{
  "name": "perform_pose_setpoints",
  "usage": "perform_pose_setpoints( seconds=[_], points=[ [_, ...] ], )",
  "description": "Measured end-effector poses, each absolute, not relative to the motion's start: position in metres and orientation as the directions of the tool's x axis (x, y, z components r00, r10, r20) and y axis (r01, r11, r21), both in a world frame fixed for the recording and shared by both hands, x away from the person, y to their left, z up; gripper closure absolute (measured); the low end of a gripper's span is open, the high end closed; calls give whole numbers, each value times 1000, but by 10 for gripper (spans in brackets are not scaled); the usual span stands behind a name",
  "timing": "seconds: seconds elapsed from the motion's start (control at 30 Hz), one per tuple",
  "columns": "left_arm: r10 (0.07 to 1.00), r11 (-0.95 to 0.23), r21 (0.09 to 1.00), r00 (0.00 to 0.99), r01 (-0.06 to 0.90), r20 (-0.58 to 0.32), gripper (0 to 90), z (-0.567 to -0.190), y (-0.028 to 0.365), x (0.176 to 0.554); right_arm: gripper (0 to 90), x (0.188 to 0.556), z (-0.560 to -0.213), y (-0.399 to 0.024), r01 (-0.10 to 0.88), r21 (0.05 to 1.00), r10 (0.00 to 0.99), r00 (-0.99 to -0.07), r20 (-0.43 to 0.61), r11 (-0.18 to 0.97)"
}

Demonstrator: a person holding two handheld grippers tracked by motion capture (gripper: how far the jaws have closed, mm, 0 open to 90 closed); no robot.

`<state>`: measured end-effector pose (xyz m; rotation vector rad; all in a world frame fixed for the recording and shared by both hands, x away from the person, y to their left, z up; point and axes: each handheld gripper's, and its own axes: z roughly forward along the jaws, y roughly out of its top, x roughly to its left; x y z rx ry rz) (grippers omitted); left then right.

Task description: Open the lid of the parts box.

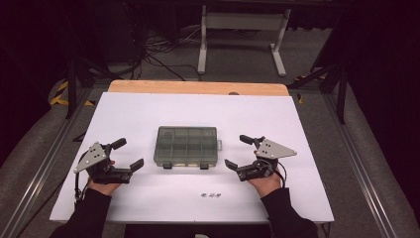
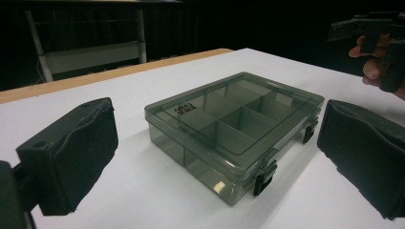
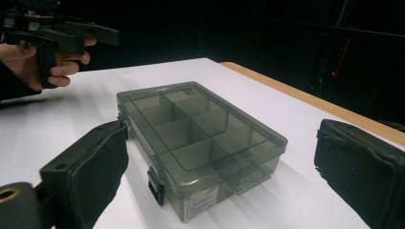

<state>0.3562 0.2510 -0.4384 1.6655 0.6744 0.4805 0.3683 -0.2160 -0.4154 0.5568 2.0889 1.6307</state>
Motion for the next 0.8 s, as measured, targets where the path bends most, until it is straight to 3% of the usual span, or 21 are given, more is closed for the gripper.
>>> perform_pose_setpoints(
  seconds=[0.23,0.43,0.8],
  points=[
    [669,-135,977,743,163,-32,7,-436,243,360,45,375,-415,-196,27,955,506,-852,-134,297],
    [645,-103,974,759,202,-89,14,-438,239,372,46,378,-414,-187,27,952,503,-853,-137,306],
    [632,-165,952,769,258,-99,54,-443,233,376,74,384,-427,-171,81,925,475,-873,-115,372]
  ],
)
